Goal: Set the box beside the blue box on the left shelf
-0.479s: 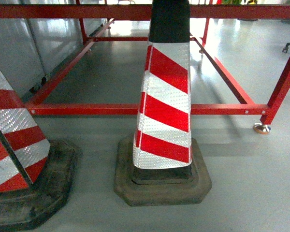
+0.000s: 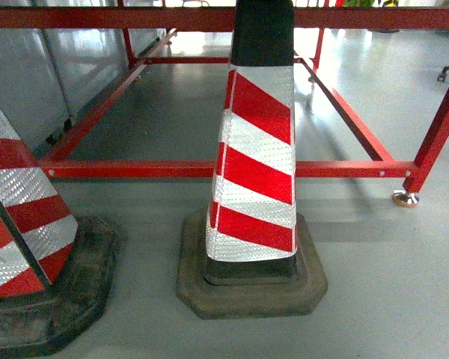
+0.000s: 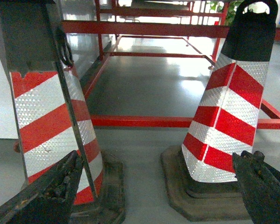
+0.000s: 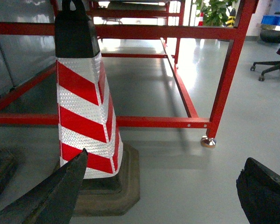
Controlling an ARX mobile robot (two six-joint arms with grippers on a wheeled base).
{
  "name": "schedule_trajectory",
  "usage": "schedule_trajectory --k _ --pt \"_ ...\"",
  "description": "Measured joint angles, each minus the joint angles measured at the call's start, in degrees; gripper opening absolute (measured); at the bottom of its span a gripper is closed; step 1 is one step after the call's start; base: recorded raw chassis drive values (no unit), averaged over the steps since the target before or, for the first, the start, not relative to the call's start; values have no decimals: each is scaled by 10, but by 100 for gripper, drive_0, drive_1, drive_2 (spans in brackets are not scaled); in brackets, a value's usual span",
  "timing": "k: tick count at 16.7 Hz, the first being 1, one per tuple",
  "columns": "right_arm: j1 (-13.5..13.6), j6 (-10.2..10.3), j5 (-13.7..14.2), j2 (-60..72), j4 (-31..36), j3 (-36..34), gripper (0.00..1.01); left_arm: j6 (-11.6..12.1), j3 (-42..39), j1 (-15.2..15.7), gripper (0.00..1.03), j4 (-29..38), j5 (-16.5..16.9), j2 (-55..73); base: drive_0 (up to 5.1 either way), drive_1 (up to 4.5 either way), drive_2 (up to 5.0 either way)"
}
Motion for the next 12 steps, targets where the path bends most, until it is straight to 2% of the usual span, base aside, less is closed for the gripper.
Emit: schedule_trajectory --k 12 --pt "0 0 0 0 -2 0 98 0 0 0 98 -2 0 0 0 0 0"
